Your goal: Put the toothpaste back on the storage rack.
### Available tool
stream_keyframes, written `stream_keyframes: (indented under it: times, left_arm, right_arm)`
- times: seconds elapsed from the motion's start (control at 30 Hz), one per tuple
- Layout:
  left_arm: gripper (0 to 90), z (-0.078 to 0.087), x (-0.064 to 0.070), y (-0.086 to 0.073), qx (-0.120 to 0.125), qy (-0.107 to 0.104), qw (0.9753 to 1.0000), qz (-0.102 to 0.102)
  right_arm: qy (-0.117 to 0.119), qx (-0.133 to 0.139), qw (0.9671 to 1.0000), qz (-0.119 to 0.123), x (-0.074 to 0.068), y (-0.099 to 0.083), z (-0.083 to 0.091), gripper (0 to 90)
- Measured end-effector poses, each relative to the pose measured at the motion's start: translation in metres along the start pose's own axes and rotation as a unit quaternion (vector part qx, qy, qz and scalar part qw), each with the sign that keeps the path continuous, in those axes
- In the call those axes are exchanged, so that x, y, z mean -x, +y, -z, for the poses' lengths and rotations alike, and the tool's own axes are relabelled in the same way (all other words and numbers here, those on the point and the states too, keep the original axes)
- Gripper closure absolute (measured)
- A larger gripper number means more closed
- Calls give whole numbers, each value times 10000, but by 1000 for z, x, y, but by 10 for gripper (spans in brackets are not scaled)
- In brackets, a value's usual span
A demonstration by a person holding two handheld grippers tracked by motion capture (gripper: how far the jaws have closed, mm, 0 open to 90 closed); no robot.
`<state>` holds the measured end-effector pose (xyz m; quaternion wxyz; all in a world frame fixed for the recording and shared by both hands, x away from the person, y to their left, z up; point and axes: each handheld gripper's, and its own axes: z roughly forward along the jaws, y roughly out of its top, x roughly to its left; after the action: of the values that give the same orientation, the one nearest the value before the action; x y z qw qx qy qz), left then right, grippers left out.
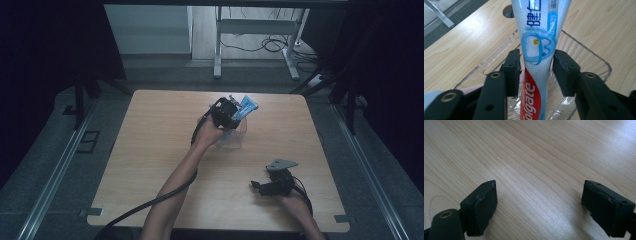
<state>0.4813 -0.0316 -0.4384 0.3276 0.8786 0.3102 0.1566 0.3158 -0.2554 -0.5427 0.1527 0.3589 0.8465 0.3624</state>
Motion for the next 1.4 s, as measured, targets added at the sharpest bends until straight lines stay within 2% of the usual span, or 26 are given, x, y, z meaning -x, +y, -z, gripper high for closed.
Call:
stream_keyframes:
  times: [0.17,0.27,0.4,0.67,1.17,1.4]
  left_arm:
    - [464,7,-1,-2,115,-73,9999,84]
    - [391,12,-2,-3,197,-228,9994,186]
    - [282,20,-1,-5,309,-245,9989,248]
    - [146,33,0,-8,419,-382,9975,422]
    - [136,55,13,-24,495,-423,9976,230]
    - [134,67,15,-36,559,-402,9973,236]
  right_arm:
    - [0,0,10000,0,0,0,0,130]
    - [1,0,10000,2,0,0,0,130]
    - [-1,0,10000,4,0,0,0,130]
    - [-1,2,10000,13,0,0,0,130]
    - [-3,3,10000,13,0,0,0,129]
    - [0,-2,10000,9,0,0,0,129]
